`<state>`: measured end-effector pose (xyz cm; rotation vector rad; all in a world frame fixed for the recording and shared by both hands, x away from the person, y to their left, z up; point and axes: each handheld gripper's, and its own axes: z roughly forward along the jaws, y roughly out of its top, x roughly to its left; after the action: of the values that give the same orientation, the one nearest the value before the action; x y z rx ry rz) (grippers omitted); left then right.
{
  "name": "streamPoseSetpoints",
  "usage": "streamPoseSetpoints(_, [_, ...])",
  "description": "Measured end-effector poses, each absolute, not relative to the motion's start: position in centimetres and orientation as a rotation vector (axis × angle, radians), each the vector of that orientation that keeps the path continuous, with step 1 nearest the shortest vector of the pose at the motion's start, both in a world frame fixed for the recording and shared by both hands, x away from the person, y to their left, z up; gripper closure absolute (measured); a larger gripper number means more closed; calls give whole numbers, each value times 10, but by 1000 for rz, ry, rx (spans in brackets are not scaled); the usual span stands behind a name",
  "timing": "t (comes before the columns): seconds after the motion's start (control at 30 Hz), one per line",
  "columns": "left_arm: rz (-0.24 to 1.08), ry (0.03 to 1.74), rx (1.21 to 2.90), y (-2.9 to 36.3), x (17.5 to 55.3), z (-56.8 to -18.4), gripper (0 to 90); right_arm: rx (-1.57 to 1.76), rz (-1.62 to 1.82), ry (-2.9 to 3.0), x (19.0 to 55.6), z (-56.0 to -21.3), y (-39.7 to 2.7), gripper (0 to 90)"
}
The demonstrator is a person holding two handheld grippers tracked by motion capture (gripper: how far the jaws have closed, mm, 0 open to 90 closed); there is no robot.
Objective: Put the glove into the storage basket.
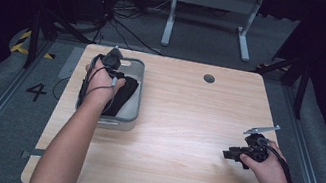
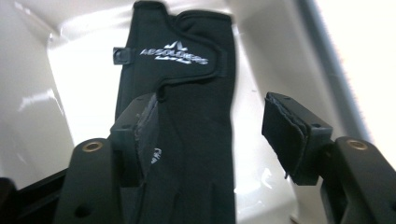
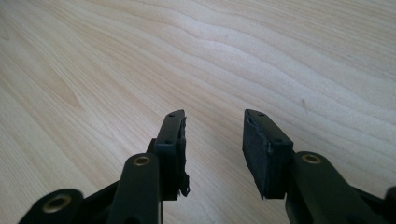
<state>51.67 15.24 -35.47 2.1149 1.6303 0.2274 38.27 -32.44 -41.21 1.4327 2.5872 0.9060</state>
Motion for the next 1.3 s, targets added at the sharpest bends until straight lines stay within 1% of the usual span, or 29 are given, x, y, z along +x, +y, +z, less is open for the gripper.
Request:
streamPoseSetpoints(0.17, [235,1531,2117,146,495,-336,372,1417,916,2589,389,-409,-323,600])
streamPoseSetpoints(0.33, [250,1407,2160,136,470,-320,377,1403,922,2593,392,-408,-321,594])
streamPoseSetpoints(0.43, [232,1329,2186,128,453,-312,374,1397,920,2591,392,-408,-321,592])
streamPoseSetpoints(0.73, [202,1101,2218,107,407,-302,374,1389,925,2589,389,-407,-325,585])
streamPoseSetpoints(0.93, [147,974,2208,108,384,-307,355,1377,938,2588,387,-406,-327,582])
streamPoseSetpoints(1.03, [116,916,2173,114,372,-316,339,1365,945,2585,386,-405,-329,582])
streamPoseSetpoints(1.3, [132,921,2159,127,354,-346,336,1340,948,2596,385,-405,-329,572])
